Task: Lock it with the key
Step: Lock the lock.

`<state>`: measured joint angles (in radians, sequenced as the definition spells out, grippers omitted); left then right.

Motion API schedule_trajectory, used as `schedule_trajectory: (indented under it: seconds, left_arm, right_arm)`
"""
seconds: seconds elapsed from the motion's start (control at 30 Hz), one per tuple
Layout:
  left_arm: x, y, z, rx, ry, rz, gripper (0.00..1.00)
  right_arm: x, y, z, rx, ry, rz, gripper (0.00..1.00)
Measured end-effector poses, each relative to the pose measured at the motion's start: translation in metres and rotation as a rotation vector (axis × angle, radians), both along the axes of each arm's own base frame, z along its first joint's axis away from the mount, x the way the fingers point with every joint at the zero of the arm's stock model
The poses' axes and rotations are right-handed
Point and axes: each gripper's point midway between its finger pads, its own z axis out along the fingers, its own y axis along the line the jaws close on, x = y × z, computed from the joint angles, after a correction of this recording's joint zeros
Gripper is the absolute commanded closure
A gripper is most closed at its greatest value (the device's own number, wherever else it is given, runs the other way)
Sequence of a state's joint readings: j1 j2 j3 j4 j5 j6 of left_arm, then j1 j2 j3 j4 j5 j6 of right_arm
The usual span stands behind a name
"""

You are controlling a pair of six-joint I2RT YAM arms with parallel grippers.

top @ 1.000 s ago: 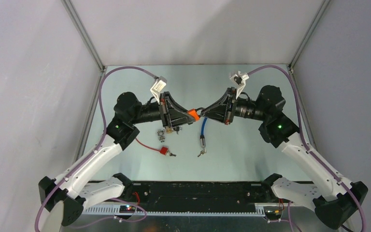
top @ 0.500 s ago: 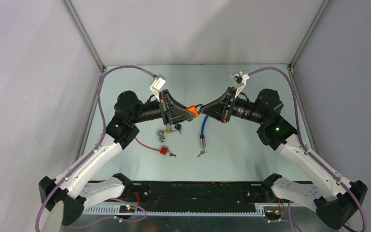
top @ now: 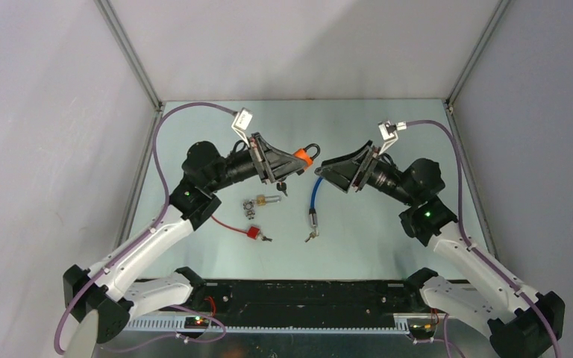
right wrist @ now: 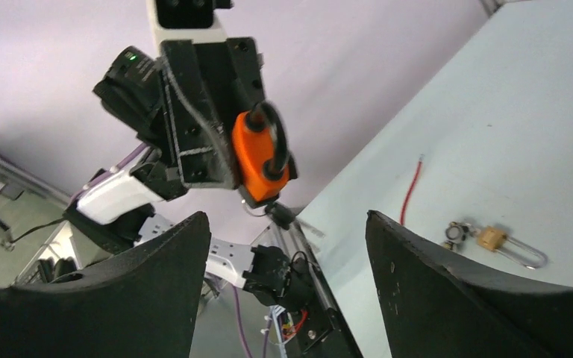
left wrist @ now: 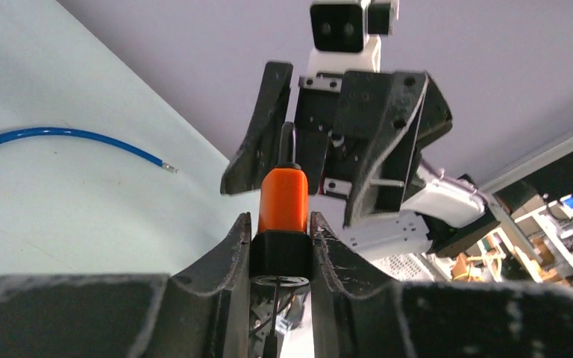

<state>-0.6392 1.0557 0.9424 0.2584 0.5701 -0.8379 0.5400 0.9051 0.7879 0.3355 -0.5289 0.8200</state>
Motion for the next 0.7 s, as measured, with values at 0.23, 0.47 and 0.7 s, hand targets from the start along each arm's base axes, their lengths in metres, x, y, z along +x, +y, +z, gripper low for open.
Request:
schedule_trajectory:
  seconds: [0.23,0.47,0.7]
  left_arm:
    - [0.001,0.002,0.011,-0.048,0.025,0.019,1.00]
    - [-0.004,0.004,0.024,-0.103,0.054,0.004,1.00]
    - [-0.016,0.010,0.038,-0.154,0.046,-0.017,1.00]
  right_arm:
    - [-0.023,0.022,0.018,0.085,-0.080,0.068,0.21]
    - [-0.015,0.030,0.021,0.184,-0.109,0.007,0.21]
    - [0.001,0.023,0.034,0.251,-0.137,-0.094,0.21]
